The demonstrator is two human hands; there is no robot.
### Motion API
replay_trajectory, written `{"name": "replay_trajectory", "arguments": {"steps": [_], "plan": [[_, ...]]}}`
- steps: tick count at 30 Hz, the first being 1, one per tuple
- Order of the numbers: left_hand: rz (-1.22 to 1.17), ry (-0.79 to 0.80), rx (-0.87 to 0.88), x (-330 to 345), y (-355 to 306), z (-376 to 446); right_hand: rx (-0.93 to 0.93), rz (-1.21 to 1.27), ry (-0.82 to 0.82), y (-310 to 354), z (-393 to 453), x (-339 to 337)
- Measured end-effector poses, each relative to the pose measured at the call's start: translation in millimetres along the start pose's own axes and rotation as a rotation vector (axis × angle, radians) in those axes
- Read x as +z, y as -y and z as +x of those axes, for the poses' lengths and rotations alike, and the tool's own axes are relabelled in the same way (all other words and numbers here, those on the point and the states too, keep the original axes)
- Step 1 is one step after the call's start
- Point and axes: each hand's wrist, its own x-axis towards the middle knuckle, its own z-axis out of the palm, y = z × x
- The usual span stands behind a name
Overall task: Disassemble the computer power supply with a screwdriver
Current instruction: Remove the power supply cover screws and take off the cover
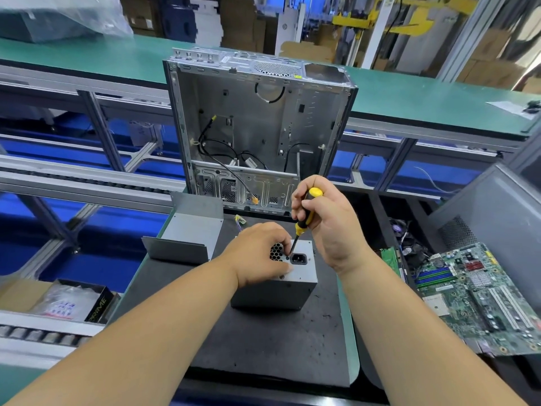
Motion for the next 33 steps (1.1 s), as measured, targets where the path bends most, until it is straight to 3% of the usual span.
{"name": "replay_trajectory", "arguments": {"steps": [12,33], "plan": [[0.001,-0.004,0.021,1,1,1,-0.03,0.169,-0.017,1,6,7],[0.025,0.001,0.03,2,4,5,-0.022,0.123,0.039,-3,9,3]]}}
